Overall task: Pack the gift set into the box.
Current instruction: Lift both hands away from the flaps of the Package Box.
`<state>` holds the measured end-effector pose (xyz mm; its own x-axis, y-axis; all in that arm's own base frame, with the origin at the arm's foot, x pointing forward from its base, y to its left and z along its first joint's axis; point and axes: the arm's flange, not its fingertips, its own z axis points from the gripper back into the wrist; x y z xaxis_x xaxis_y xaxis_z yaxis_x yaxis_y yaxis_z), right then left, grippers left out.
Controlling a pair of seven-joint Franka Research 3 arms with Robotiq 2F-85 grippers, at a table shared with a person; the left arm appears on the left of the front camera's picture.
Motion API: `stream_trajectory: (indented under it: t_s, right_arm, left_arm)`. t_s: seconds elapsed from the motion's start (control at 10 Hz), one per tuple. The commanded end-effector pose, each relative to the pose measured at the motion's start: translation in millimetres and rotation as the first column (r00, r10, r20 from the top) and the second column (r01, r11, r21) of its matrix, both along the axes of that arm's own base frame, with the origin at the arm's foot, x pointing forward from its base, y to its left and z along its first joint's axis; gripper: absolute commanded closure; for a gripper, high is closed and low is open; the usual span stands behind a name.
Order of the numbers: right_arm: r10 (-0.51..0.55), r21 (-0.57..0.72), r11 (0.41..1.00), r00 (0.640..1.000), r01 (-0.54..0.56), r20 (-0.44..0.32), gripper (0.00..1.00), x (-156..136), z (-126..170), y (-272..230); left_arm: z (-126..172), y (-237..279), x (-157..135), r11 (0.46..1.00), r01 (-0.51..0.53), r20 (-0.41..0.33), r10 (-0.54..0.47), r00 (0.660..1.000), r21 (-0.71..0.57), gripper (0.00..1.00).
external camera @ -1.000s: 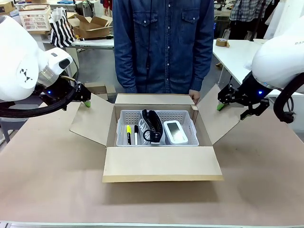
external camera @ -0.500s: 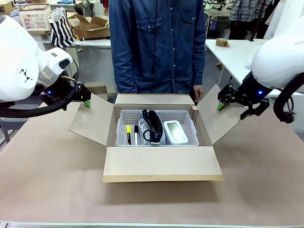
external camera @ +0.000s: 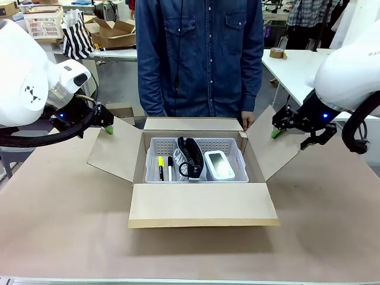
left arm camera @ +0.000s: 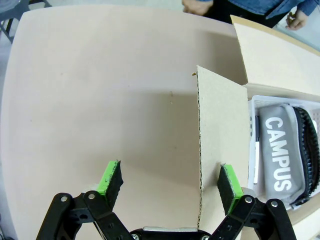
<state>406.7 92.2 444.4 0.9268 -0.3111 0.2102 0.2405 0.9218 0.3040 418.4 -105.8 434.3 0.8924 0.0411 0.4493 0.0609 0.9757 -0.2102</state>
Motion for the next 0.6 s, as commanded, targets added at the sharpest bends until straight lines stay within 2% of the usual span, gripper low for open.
stream_trajectory:
  t_s: [0.0,0.1,0.2,0.3,0.4,0.5]
  right_arm:
    - [0.000,0.000,1.000,1.000,0.000,0.000,0.00,0.0,0.0,0.0]
    - [0.032,0.137,0.990,0.999,-0.034,0.020,0.00,-16.2,25.0,-2.3]
    - [0.095,0.289,0.952,0.994,-0.106,0.052,0.00,-35.3,46.9,-11.9]
    - [0.186,0.509,0.832,0.976,-0.219,0.116,0.00,-54.2,64.6,-27.5]
    - [0.242,0.651,0.697,0.953,-0.301,0.182,0.00,-63.9,69.3,-40.8]
    - [0.277,0.761,0.544,0.932,-0.353,0.234,0.00,-65.5,67.3,-51.4]
  left_arm:
    - [0.0,0.0,0.0,1.000,0.000,0.000,0.000,1.000,0.000,0.00]
    - [22.1,-5.6,-16.1,0.996,0.080,0.029,-0.079,0.996,-0.036,0.00]
    - [44.3,-5.5,-41.8,0.966,0.201,0.092,-0.188,0.978,-0.163,0.00]
    - [64.1,3.9,-69.8,0.856,0.395,0.228,-0.333,0.915,-0.333,0.00]
    - [70.5,16.8,-87.9,0.704,0.571,0.388,-0.429,0.816,-0.422,0.00]
    - [69.3,28.9,-93.5,0.566,0.670,0.515,-0.436,0.738,-0.481,0.00]
